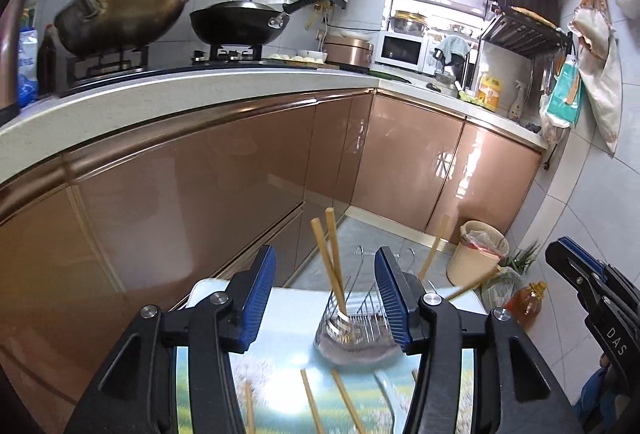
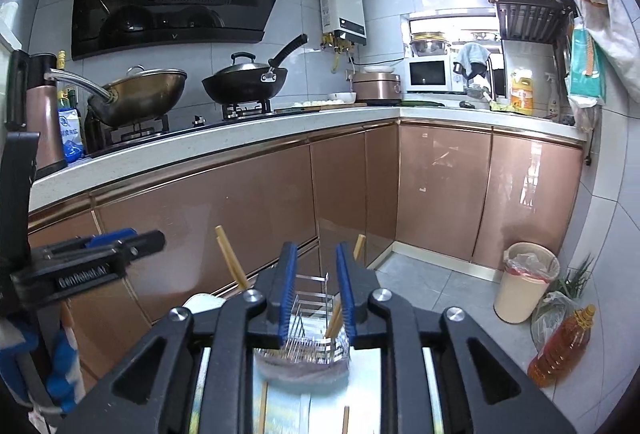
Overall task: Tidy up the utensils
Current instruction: 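Withdraw both tools and lower them toward the remaining bamboo chopsticks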
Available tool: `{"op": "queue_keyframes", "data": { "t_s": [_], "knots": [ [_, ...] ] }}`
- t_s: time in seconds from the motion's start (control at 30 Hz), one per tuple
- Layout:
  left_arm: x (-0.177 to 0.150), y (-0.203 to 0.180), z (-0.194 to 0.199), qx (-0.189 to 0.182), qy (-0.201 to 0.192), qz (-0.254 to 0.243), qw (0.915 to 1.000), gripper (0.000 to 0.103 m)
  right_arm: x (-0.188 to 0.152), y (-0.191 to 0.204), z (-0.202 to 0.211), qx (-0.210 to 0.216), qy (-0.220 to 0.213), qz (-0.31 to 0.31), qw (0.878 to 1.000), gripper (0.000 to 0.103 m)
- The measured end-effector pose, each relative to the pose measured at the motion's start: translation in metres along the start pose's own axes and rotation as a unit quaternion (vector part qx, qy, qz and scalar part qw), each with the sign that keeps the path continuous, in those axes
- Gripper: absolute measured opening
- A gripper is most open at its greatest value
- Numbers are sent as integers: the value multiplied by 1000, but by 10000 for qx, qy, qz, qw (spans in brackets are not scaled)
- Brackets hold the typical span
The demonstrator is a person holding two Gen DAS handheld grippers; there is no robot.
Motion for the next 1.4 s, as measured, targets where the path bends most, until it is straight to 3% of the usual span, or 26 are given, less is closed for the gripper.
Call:
{"op": "queue_keyframes", "data": {
  "t_s": [0.43, 0.83, 1.17, 1.4],
  "knots": [
    [-27, 12, 90, 180, 279, 8, 9994, 51, -5, -7, 94, -127, 17, 70, 9999, 20],
    [-55, 5, 157, 174, 139, 33, 9997, 51, -12, -14, 166, -210, -124, 45, 9997, 20],
    [-84, -4, 156, 64, 402, 91, 9991, 51, -36, -21, 171, -247, 189, 29, 9995, 20],
    [-107, 7, 106, 88, 955, 349, 9948, 51, -68, -29, 125, -224, 765, 15, 9968, 20]
  ]
}}
Point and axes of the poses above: each gripper's, at about its wrist camera, not at the fingertips, and z roughly against the way its jaws point, y to its left, x to its top, the point moved 1 cm from there along -z, roughly the way its jaws point, and after that the axes turned 11 degrees about -x, right-handed, at the moved point
